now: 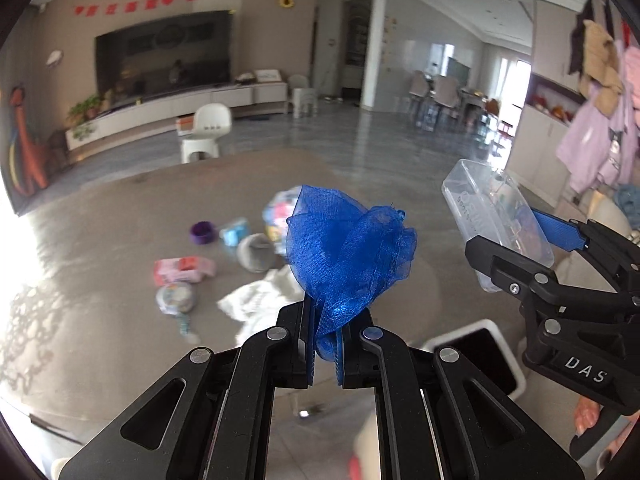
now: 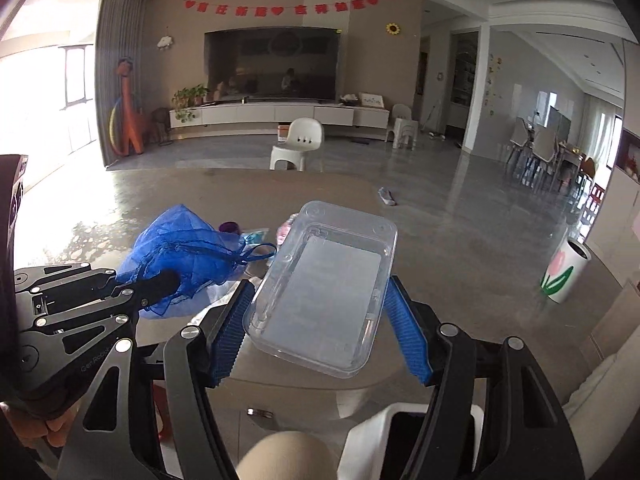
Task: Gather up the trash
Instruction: 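Carry both items to the white bin and open both tools to drop them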
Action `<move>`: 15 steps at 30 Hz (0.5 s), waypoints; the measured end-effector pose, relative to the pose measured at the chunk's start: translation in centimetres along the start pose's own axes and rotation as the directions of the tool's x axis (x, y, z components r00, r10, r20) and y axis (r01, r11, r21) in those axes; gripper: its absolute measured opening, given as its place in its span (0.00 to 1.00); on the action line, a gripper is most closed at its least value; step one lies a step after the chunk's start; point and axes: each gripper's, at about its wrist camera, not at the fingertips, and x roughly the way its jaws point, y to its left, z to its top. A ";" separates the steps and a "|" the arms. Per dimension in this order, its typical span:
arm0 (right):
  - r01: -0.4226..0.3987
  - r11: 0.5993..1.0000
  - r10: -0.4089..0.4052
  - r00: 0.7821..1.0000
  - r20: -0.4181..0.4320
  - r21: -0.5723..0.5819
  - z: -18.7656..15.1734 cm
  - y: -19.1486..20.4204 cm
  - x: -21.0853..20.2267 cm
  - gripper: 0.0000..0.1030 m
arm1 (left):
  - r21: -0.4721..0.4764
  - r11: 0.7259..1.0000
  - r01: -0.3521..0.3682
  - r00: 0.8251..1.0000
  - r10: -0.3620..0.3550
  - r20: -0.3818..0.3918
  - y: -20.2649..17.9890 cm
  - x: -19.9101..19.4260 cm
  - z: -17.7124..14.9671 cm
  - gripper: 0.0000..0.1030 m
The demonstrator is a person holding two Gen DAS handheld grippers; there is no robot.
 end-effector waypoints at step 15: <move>0.228 0.963 -0.220 0.973 -0.066 0.145 -7.0 -9.2 -3.6 0.65 | 0.167 0.954 0.249 0.965 -0.229 -0.128 -14.7 4.7 -2.3 0.06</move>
